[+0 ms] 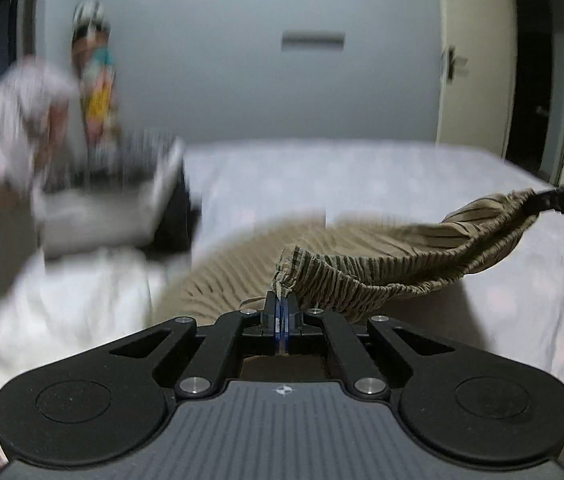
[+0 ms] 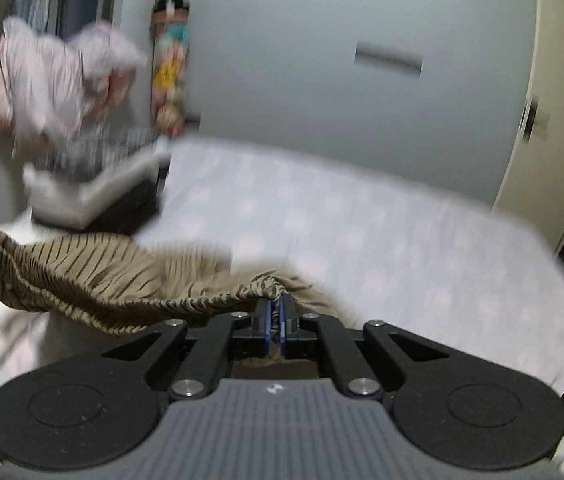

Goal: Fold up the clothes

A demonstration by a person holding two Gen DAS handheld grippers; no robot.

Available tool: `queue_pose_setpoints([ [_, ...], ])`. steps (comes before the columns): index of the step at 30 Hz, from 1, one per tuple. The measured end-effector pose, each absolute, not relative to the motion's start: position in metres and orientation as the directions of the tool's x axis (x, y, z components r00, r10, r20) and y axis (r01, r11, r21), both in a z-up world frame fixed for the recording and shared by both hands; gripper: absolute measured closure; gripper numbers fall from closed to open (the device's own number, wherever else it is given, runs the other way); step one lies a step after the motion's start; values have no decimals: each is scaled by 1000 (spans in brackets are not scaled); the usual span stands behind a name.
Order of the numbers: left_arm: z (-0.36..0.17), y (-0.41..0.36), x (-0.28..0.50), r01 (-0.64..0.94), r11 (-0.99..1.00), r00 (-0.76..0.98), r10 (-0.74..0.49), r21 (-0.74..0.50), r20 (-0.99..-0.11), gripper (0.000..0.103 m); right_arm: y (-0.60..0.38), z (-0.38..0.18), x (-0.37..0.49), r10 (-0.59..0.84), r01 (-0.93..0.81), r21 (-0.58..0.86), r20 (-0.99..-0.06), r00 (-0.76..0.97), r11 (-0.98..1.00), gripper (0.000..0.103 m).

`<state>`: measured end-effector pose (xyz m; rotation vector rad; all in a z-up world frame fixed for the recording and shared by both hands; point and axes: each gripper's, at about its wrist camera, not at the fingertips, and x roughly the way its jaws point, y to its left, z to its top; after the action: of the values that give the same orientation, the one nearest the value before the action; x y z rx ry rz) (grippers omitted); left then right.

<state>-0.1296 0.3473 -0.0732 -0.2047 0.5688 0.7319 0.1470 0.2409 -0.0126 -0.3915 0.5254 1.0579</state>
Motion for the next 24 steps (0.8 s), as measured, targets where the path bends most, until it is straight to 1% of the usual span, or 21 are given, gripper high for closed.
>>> queue_pose_setpoints([
  [2, -102, 341, -139, -696, 718, 573, 567, 14, -592, 101, 236, -60, 149, 675, -886, 13, -653, 344, 464, 98],
  [5, -127, 329, -143, -706, 708, 546, 550, 6, -632, 101, 223, -111, 142, 626, -858, 82, -719, 302, 507, 98],
  [7, -138, 326, -145, -708, 706, 539, 521, -21, -662, 100, 217, -132, 137, 612, -844, 110, -737, 285, 524, 98],
  [10, -152, 322, -151, -697, 716, 518, 475, -30, -712, 93, 206, -152, 122, 600, -826, 122, -746, 290, 551, 97],
  [12, -158, 316, -154, -682, 731, 513, 456, -23, -727, 75, 203, -156, 119, 595, -821, 126, -750, 289, 557, 91],
  [13, -159, 311, -153, -671, 741, 517, 450, -18, -728, 71, 199, -157, 117, 598, -818, 129, -746, 292, 560, 91],
  [14, -159, 306, -155, -661, 750, 522, 450, -10, -725, 63, 195, -159, 115, 597, -815, 127, -745, 298, 565, 87],
  [15, -158, 301, -157, -657, 754, 526, 458, 0, -717, 55, 191, -161, 112, 595, -812, 124, -744, 304, 571, 73],
  [16, -157, 296, -159, -656, 755, 529, 471, 13, -706, 52, 187, -164, 110, 592, -808, 121, -743, 311, 576, 67],
  [20, -149, 288, -152, -634, 770, 552, 519, 77, -653, 50, 175, -178, 104, 568, -800, 116, -763, 308, 589, 67],
  [24, -147, 287, -131, -589, 797, 557, 523, 137, -645, 51, 176, -192, 103, 558, -789, 136, -778, 290, 599, 67],
])
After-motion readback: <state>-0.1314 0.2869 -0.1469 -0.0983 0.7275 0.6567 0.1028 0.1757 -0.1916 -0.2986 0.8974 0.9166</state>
